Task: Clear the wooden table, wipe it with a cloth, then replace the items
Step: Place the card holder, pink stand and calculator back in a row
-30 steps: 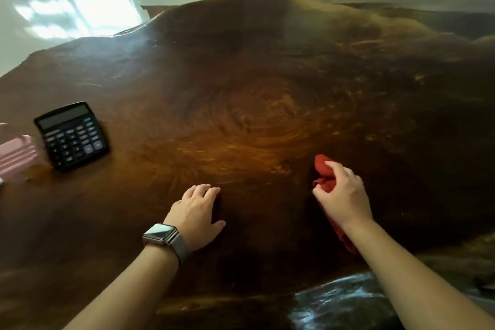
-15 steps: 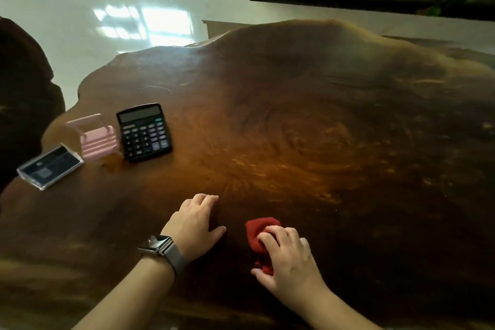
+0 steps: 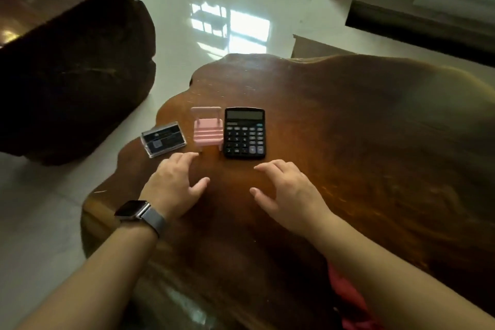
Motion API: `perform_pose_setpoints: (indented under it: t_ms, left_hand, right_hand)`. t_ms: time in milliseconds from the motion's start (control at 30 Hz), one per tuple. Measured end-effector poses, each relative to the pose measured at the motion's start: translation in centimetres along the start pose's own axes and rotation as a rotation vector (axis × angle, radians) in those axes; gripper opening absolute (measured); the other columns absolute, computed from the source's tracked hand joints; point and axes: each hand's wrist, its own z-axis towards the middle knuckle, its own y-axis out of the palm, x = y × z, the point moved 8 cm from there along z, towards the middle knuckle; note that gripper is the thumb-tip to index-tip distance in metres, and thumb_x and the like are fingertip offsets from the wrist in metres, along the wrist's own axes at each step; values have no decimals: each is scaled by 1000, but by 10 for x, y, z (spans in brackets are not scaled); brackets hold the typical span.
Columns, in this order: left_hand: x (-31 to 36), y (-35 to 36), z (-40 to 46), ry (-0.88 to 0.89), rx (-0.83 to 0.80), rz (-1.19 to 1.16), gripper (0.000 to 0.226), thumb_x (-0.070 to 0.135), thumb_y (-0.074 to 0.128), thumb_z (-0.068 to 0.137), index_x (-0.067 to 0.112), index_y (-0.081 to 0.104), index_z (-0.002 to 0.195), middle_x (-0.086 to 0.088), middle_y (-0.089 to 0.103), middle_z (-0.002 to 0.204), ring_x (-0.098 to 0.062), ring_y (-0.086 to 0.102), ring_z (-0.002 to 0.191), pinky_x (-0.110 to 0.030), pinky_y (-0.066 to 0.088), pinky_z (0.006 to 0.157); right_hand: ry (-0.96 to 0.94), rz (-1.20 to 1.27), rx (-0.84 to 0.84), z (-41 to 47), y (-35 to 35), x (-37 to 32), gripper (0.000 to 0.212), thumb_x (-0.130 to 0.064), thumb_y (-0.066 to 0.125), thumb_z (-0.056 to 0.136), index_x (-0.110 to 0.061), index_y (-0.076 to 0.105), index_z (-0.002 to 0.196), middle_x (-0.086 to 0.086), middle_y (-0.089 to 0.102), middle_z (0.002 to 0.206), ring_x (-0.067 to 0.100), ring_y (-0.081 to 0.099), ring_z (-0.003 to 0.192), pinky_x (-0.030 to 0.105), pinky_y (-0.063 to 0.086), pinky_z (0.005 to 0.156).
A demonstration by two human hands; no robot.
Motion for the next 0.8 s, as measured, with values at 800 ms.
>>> perform_pose_setpoints:
  t_ms: [800]
  left_hand:
    - [-151, -10, 125, -168, -134, -46, 40, 24, 81, 77, 19, 64, 113, -9, 69, 101, -26, 61, 88, -30, 44, 74]
  right_hand:
    - [-86, -44, -31, 225, 58, -46, 29, -2, 57, 99, -17, 64, 123, 6, 69, 114, 22, 61, 92, 32, 52, 78]
